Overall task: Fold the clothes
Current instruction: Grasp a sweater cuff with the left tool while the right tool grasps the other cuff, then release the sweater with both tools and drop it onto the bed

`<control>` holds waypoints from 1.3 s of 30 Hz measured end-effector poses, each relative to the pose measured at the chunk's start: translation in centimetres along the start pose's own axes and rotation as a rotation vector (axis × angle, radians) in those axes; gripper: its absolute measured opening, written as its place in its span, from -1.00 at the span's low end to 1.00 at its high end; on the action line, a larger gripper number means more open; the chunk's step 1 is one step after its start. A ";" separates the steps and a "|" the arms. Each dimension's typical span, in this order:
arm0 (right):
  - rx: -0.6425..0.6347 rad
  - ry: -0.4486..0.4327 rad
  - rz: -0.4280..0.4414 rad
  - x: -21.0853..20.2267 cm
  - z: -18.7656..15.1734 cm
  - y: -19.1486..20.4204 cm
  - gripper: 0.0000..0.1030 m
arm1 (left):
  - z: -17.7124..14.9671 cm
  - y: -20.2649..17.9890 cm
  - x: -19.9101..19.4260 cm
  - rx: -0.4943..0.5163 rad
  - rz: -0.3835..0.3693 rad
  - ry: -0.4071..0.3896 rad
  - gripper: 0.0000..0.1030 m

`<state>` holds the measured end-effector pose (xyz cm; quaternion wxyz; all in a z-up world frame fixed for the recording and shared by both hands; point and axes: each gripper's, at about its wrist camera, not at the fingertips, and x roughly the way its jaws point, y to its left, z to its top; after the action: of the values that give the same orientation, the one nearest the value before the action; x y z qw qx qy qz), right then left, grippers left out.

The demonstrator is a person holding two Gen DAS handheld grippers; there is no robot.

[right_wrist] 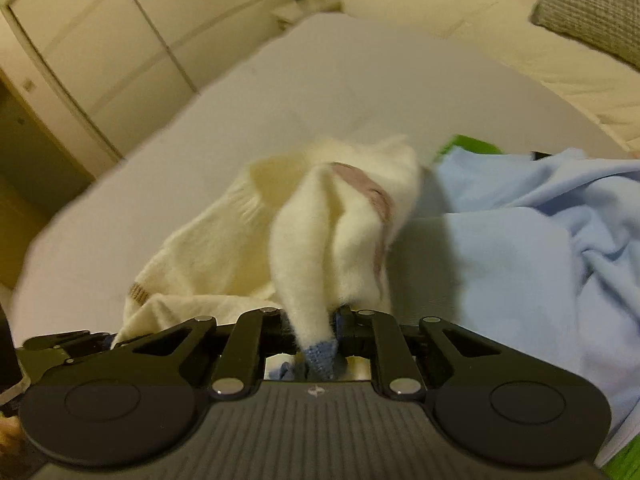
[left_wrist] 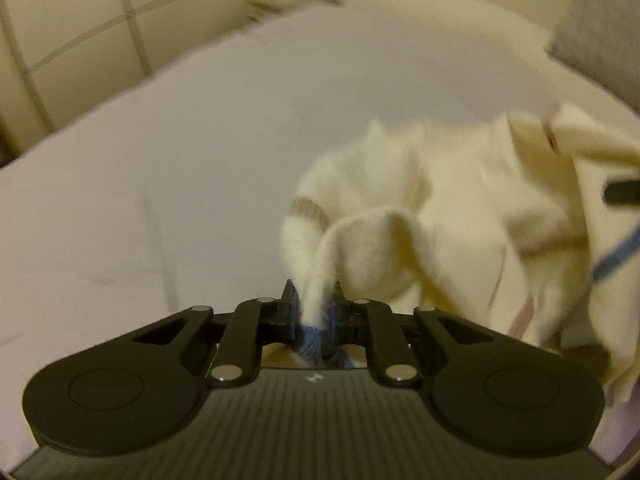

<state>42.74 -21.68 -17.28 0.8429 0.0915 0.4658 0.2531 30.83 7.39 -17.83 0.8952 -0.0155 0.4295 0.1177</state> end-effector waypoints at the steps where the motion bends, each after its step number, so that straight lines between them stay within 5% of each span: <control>1: -0.019 -0.002 0.016 -0.7 -0.3 1.1 -0.70 | -0.1 1.4 -1.4 -0.020 0.020 -0.017 -0.78; 12: -0.189 0.005 0.339 -5.6 -6.2 19.6 -0.70 | -7.0 19.5 -20.4 -0.197 0.288 -0.121 -0.78; 16: -0.216 -0.001 0.430 -8.2 -8.7 26.6 -0.70 | -8.9 25.7 -28.5 -0.213 0.416 -0.216 -0.88; 21: -0.261 -0.005 0.490 -9.3 -12.4 34.7 -0.70 | -12.1 31.9 -33.9 -0.191 0.441 -0.225 -1.00; 25: -0.316 0.033 0.307 -5.9 -15.0 39.7 -0.70 | -16.4 34.8 -32.7 -0.265 0.343 -0.125 -0.89; 31: -0.364 0.117 -0.037 -2.7 -17.5 39.6 -0.66 | -24.9 35.0 -28.2 -0.408 0.184 0.088 -0.60; 34: -0.358 0.220 -0.201 -0.5 -18.6 37.2 -0.14 | -29.2 33.5 -26.0 -0.492 0.099 0.184 -0.49; 39: -0.264 0.319 -0.224 0.2 -21.3 31.9 0.17 | -34.3 30.9 -23.1 -0.601 0.015 0.311 -0.25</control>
<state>14.24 3.96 -16.68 0.7862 -0.1128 0.5631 0.2280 -16.29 28.46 -19.40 0.7735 -0.2935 0.5070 0.2420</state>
